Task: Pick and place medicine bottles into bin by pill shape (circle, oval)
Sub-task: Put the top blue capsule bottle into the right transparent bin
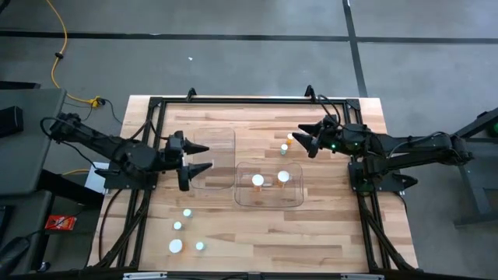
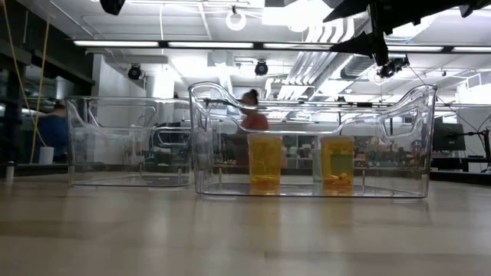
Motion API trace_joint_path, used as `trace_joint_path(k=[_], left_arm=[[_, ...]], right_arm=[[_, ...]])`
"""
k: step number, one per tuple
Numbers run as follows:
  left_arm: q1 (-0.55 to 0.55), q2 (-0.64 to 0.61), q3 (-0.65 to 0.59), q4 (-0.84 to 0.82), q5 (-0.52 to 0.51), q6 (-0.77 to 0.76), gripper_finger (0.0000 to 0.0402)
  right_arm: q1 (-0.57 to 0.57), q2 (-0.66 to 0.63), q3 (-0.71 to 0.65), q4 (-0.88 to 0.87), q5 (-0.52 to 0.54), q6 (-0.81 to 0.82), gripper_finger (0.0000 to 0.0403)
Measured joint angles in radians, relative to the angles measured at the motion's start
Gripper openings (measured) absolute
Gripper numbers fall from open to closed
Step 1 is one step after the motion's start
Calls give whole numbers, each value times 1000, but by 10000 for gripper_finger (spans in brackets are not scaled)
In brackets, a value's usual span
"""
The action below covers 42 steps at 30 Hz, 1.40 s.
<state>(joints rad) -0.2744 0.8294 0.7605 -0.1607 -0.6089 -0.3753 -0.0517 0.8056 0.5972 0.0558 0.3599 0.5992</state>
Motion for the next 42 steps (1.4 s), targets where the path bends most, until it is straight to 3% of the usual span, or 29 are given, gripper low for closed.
trace_joint_path(k=[7, 16, 22, 32, 42], left_arm=[[63, 0, 0, 48, -2, 38, 280], [139, 1, 1, 145, -26, 11, 280], [153, 1, 1, 188, -31, 11, 280], [153, 1, 1, 189, -32, 9, 280], [153, 1, 1, 188, -32, 12, 280]], right_arm=[[-1, 19, 20, -39, 48, 97, 291], [-29, 269, 377, -647, 108, 89, 291], [-141, 456, 458, -896, 38, 189, 291], [-321, 607, 416, -930, 10, 239, 291], [-401, 730, 416, -861, -64, 238, 291]])
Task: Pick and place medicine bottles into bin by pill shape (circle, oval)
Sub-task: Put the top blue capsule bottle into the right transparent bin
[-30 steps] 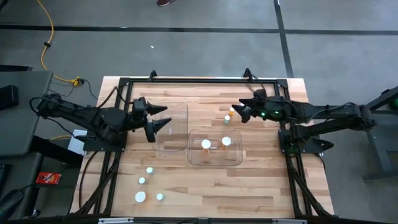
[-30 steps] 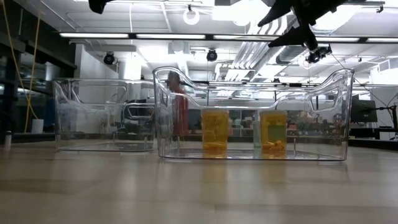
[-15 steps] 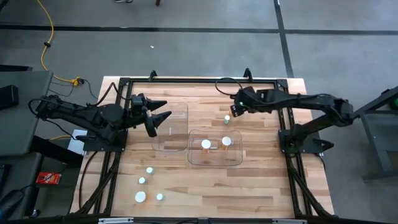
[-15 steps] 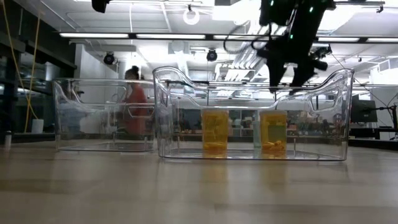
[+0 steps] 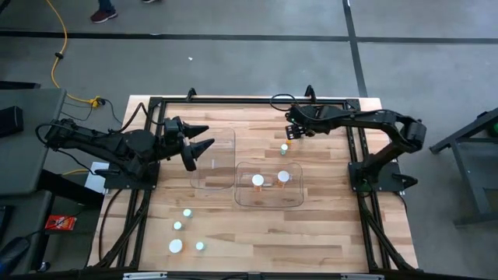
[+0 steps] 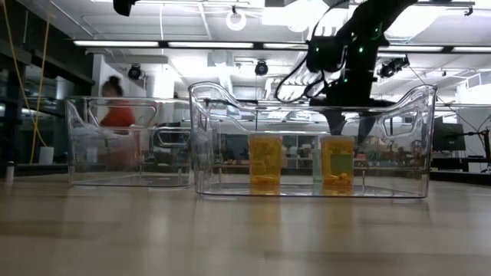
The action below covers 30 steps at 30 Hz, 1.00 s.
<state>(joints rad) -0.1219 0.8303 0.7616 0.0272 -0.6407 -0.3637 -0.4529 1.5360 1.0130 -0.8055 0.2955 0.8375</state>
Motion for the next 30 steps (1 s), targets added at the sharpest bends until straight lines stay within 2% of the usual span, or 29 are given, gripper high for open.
trace_joint_path(k=[5, 8, 18, 22, 30], left_arm=[[0, 0, 0, 0, 0, 0, 280], [0, 0, 0, 0, 0, 0, 280], [0, 0, 0, 0, 0, 1, 280], [0, 0, 0, 0, 0, 34, 280], [0, 0, 0, 0, 0, 37, 280]], right_arm=[[-43, 54, 0, 17, -19, 0, 289], [-69, 73, -1, 22, -46, 0, 273], [-97, 79, -1, 37, -84, -34, 165], [-104, 79, -1, 56, -97, -36, 133], [-110, 79, -1, 62, -118, -38, 119]])
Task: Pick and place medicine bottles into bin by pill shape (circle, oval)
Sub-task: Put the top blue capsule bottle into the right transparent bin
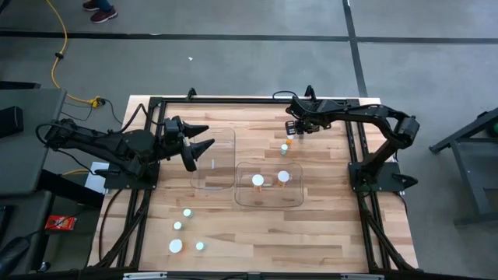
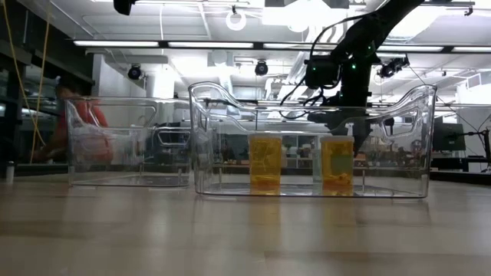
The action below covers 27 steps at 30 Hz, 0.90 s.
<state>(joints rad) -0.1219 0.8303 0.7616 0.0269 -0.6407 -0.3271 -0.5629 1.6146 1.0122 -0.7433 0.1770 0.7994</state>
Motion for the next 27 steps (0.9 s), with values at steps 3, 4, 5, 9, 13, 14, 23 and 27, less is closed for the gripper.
trace_joint_path(k=[3, 4, 5, 9, 13, 14, 23, 27], left_arm=[[0, 0, 0, 0, 0, 0, 280], [0, 0, 0, 0, 0, 0, 280], [0, 0, 0, 0, 0, 1, 280], [0, 0, 0, 0, 0, -2, 280], [0, 0, 0, 0, 0, -2, 280], [0, 0, 0, 0, 0, -2, 280], [-2, 0, 0, 52, 193, 43, 280], [0, 0, 0, 52, 204, 43, 280]], right_arm=[[0, 0, 0, -2, -3, -11, 119], [0, 0, 0, -2, -3, -17, 119], [0, 0, 0, -3, -3, -22, 119], [0, -10, 0, -22, -13, -54, 115], [0, -53, 0, -33, -13, -93, 104], [0, -70, 0, -35, -13, -102, 102], [62, -399, 0, 13, -157, -232, 99], [180, -548, 0, 136, -255, -281, 98]])
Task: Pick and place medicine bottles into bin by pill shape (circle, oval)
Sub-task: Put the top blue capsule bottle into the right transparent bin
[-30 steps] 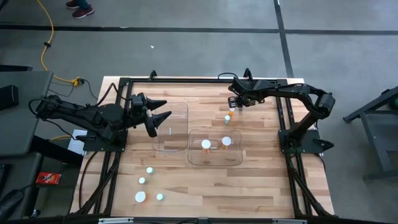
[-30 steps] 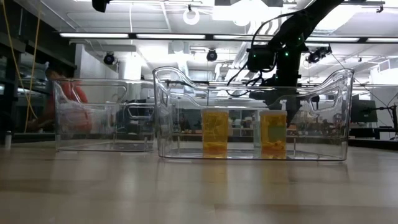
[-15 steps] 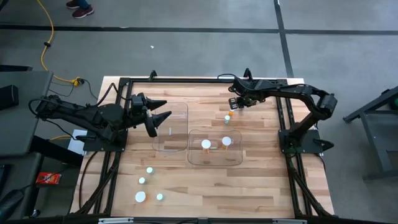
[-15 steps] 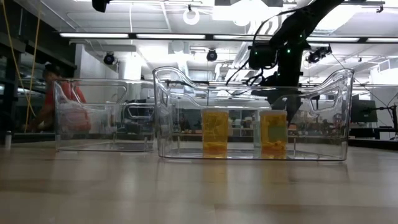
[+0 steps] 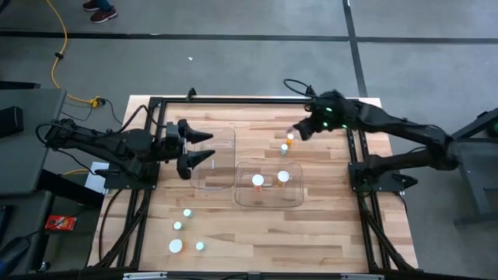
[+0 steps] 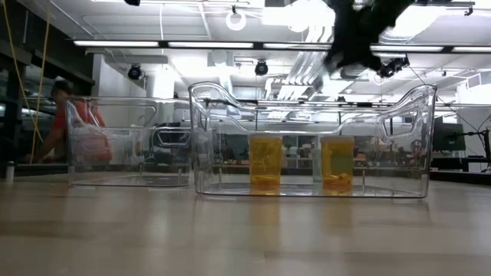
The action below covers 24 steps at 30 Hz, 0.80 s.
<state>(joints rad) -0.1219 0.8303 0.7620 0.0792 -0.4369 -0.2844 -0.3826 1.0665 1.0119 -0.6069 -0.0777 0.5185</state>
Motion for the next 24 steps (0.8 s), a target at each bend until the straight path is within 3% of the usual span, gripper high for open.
trace_joint_path(k=[6, 14, 18, 24], left_arm=[[0, 1, 0, 0, 43, -42, 280], [0, 9, 0, 0, 58, -69, 280], [0, 9, 0, 0, 54, -80, 280], [0, 9, 0, 0, 60, -80, 280]], right_arm=[[209, -122, 0, 213, -22, -54, 98], [304, -121, 2, 308, 16, -14, 104], [375, -40, 60, 246, -13, -4, 104], [474, 132, 184, 0, -17, -50, 105]])
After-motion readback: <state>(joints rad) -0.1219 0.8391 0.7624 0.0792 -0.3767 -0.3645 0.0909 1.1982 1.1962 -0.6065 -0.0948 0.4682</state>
